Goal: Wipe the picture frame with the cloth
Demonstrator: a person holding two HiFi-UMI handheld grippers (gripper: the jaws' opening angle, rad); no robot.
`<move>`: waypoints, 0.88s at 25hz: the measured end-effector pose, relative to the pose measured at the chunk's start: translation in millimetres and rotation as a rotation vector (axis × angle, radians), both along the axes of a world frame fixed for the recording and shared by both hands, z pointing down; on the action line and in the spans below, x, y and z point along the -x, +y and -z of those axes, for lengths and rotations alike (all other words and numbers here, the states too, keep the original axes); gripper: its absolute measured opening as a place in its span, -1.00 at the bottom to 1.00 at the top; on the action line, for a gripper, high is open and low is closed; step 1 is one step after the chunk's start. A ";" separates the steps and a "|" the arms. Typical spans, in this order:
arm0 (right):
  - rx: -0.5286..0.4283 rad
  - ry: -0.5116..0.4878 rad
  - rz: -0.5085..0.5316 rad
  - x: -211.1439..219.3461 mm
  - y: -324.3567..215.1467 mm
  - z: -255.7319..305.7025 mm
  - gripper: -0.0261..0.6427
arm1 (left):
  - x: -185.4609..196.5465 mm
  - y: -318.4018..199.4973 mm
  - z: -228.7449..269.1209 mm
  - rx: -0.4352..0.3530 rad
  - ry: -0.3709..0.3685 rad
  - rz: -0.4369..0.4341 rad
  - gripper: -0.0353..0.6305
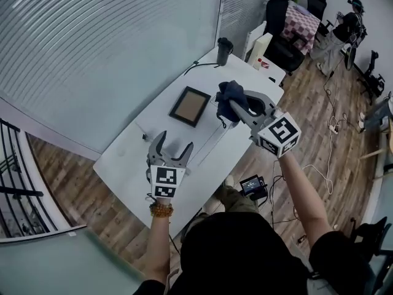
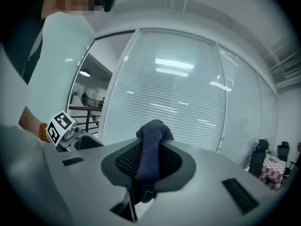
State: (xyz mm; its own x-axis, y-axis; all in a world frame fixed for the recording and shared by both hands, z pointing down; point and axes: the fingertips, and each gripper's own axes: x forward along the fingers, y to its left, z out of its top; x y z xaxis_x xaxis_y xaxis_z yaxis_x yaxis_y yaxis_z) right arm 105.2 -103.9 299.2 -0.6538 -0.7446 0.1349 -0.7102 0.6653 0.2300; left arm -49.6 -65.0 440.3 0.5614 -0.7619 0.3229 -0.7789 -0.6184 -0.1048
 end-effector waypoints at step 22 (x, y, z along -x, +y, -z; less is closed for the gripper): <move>0.354 0.468 0.074 45.4 -126.4 -194.1 -0.78 | -19.1 -86.4 -64.8 0.313 -0.222 -0.004 0.45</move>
State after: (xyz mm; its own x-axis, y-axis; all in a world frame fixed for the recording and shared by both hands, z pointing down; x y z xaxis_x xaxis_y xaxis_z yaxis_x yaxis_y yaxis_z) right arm 59.8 -230.3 493.3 -0.5135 -0.5563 0.6533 -0.5356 0.8026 0.2624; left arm -30.5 -151.4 505.1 0.4546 -0.6054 0.6533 -0.7560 -0.6501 -0.0764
